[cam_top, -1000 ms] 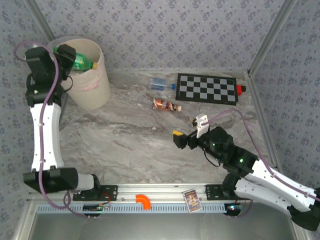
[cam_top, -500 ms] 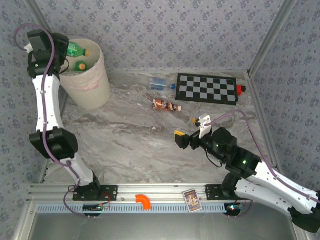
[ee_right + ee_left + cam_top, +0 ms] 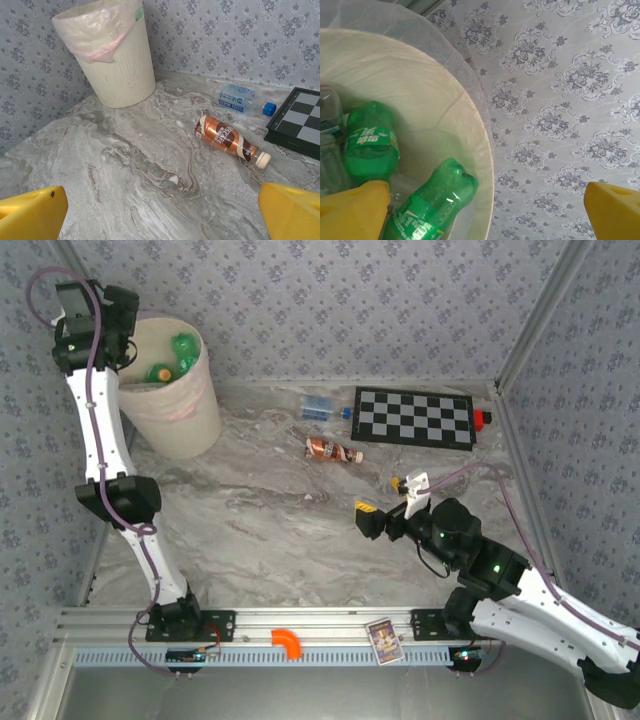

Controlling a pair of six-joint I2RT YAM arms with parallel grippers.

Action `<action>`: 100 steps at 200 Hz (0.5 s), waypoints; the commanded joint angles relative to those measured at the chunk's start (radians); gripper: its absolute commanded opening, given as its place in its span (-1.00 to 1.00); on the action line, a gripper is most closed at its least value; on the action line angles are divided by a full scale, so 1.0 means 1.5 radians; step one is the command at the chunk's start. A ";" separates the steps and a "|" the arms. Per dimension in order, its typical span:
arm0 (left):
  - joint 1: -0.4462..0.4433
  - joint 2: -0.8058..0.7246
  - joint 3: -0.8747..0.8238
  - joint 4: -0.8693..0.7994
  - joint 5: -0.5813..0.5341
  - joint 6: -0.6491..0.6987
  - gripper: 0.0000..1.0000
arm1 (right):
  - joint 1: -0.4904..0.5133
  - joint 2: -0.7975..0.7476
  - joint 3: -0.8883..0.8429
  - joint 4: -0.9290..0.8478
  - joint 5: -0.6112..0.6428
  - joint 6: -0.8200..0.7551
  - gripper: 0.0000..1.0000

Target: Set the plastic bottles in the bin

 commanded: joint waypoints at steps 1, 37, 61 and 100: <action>0.001 -0.055 -0.007 -0.026 -0.027 0.026 1.00 | -0.004 0.002 -0.003 0.009 0.003 0.010 0.99; -0.021 -0.117 -0.063 -0.013 -0.053 0.056 1.00 | -0.004 0.006 -0.002 0.012 0.002 0.017 0.99; -0.055 -0.172 -0.141 0.018 -0.068 0.081 0.99 | -0.005 0.009 0.000 -0.001 0.012 0.025 0.99; -0.133 -0.295 -0.345 0.102 -0.092 0.130 0.99 | -0.019 0.025 -0.011 -0.009 0.008 0.012 0.99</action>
